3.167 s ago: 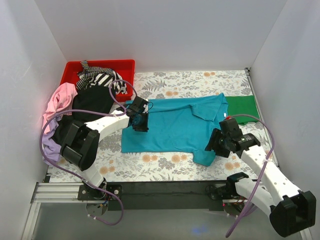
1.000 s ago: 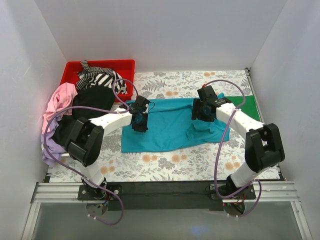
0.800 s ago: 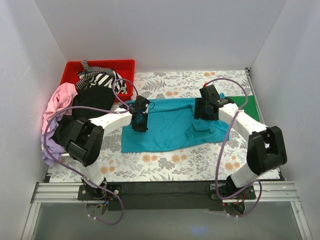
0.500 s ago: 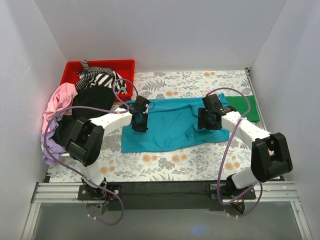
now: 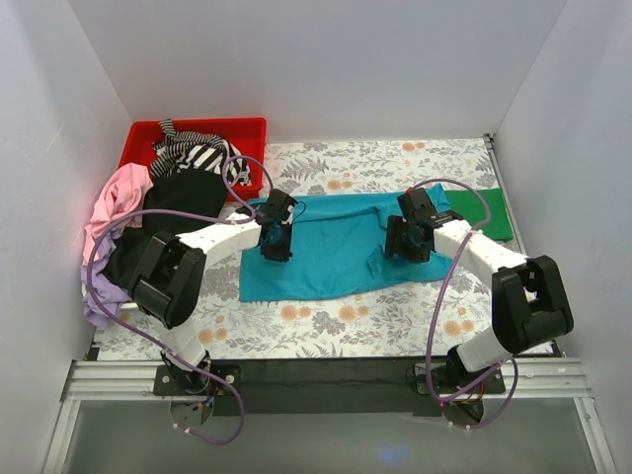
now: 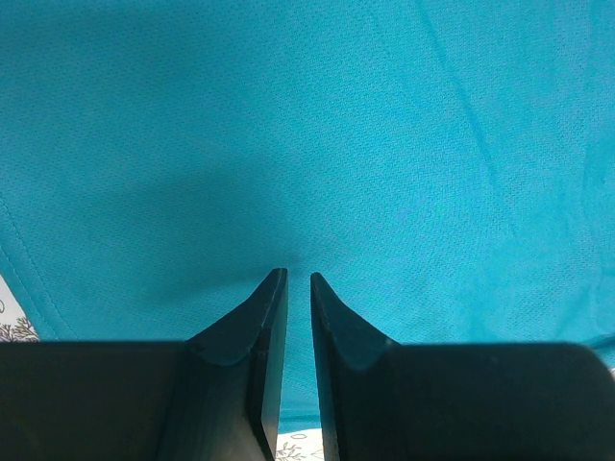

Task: Fold and stack the t-shirts
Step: Fold the tshirt

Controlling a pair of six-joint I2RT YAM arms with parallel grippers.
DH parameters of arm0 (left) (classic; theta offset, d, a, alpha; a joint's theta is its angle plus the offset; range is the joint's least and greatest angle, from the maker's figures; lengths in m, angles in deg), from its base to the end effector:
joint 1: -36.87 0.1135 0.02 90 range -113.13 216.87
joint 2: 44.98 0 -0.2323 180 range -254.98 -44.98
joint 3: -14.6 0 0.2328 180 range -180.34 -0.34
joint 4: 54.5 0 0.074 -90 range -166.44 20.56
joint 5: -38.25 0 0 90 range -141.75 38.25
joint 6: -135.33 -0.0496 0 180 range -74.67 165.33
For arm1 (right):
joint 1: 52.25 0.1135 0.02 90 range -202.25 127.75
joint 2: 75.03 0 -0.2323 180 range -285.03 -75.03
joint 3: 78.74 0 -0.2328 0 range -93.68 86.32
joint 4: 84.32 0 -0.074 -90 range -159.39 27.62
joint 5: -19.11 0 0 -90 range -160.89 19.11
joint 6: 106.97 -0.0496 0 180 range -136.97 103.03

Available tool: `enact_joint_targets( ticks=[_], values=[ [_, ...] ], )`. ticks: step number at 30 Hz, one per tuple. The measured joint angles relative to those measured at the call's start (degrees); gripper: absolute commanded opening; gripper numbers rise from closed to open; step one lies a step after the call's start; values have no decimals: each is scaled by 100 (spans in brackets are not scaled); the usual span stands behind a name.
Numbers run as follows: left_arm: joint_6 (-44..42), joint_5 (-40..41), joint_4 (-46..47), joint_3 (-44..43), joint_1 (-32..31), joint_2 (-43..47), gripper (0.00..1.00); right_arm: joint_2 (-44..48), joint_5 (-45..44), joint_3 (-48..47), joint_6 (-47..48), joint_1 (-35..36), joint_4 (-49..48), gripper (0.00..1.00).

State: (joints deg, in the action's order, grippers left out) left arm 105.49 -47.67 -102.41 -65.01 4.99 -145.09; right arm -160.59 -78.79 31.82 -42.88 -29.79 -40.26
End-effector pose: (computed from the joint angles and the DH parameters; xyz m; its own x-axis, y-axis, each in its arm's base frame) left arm 0.2772 -0.1683 0.1459 -0.8306 -0.5023 -0.2405 -0.4338 0.8543 -0.2863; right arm 0.2677 0.1033 0.1736 -0.8589 0.1133 -0.4994 0.0668 0.9917 0.1100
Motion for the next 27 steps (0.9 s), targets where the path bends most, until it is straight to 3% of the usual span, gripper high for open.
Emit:
enact_joint_targets(
  ticks=[7, 10, 11, 14, 27],
  values=[
    [-28, 4, 0, 0, 0, 0, 14, -221, 103, 2, -262, 0, -236, 63],
    [-37, 4, 0, 0, 0, -2, 14, -238, 105, 2, -350, 0, -328, 45],
    [-35, 4, 0, 0, 0, -2, 14, -251, 105, 2, -376, 0, -372, 19],
    [-39, 9, 0, 0, 0, -2, 14, -310, 122, 2, -448, 0, -472, 1],
    [-61, 127, -2, 0, 0, -94, 13, -330, -146, -52, -332, -240, -573, 1]
  ],
)
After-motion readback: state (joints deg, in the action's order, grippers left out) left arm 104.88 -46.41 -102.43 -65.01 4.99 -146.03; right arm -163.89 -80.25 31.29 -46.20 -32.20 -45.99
